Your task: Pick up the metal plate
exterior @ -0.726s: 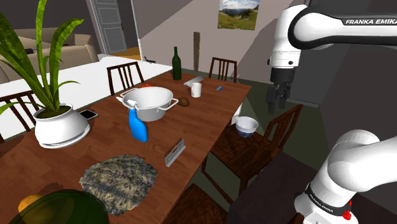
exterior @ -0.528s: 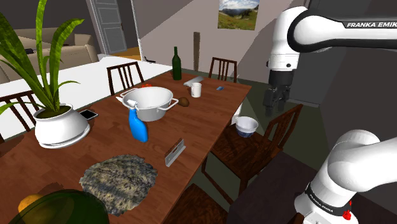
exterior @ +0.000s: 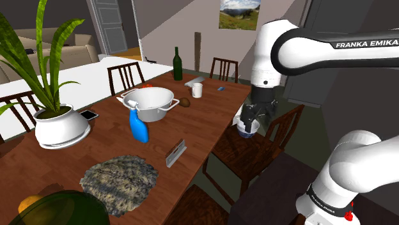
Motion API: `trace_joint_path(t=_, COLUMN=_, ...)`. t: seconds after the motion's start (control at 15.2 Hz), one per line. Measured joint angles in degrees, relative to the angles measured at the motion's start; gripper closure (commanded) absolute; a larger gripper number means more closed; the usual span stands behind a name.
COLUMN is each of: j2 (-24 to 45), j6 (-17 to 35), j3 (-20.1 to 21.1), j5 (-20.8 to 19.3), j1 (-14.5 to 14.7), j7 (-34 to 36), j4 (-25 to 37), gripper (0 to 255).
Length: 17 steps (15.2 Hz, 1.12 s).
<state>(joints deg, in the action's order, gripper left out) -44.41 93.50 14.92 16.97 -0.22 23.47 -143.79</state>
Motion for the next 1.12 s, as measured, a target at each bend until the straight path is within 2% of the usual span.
trace_joint_path(t=0.33, j2=6.2, j6=7.2, j3=9.9, j5=3.9, j1=-1.1, j7=13.8, j4=1.7, gripper=0)
trace_joint_path(t=0.59, j2=13.5, j6=13.0, j3=17.6, j5=4.2, j1=-3.7, j7=24.8, j4=5.1, gripper=0)
trace_joint_path(t=0.86, j2=22.1, j6=18.0, j3=25.6, j5=1.5, j1=-7.3, j7=37.3, j4=10.0, gripper=0)
trace_joint_path(t=1.12, j2=34.8, j6=22.3, j3=33.7, j5=-7.0, j1=-12.2, j7=52.1, j4=17.2, gripper=0)
